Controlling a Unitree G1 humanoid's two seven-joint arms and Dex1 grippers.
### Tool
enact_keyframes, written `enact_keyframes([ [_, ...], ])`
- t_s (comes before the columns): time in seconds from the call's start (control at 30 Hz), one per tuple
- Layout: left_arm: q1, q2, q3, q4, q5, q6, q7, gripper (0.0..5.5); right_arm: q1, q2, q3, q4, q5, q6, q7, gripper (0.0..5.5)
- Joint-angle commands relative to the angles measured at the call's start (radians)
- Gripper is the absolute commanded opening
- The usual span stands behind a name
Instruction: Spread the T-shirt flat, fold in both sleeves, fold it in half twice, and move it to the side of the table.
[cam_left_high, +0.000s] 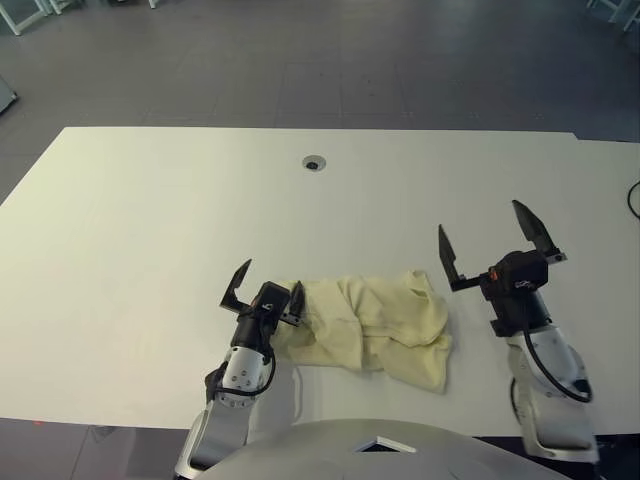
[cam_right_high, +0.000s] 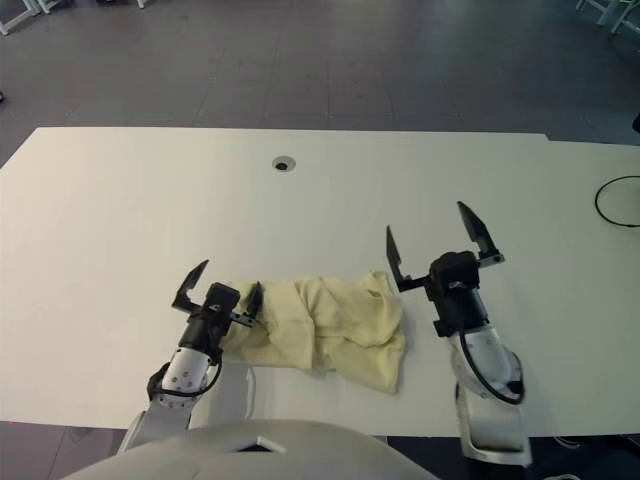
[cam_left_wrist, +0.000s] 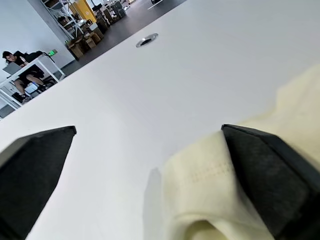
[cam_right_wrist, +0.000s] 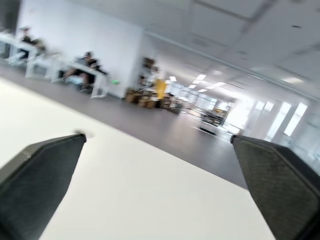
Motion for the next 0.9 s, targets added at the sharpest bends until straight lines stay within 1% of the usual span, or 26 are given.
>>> enact_keyframes([
  [0.03, -0.017, -0.038, 0.026, -0.076, -0.085, -0.068, 0.005, 5.40, 0.105, -0.162, -0.045, -0.112, -0.010, 0.049, 0.160, 5.39],
  [0.17, -0.020, -0.055, 0.032, -0.107, -0.135, -0.091, -0.007, 5.40, 0.192, -0.272, -0.048, -0.164, -0.067, 0.043, 0.275, 5.39],
  [0.3, -0.029, -0.071, 0.028, -0.110, -0.189, -0.127, -0.020, 5.40, 0.228, -0.332, 0.005, -0.135, -0.187, 0.001, 0.326, 5.39],
  [0.4, -0.046, -0.074, 0.018, -0.098, -0.208, -0.162, -0.028, 5.40, 0.212, -0.359, 0.033, -0.095, -0.266, -0.025, 0.335, 5.39],
  [0.67, -0.066, -0.074, 0.008, -0.050, -0.201, -0.214, -0.014, 5.40, 0.186, -0.410, 0.070, -0.032, -0.398, -0.054, 0.350, 5.39],
  [0.77, -0.066, -0.074, 0.007, -0.036, -0.195, -0.223, -0.008, 5.40, 0.182, -0.425, 0.076, -0.015, -0.420, -0.066, 0.355, 5.39],
  [0.9, -0.066, -0.075, 0.006, -0.019, -0.191, -0.230, -0.001, 5.40, 0.209, -0.439, 0.075, -0.036, -0.401, -0.076, 0.376, 5.39],
])
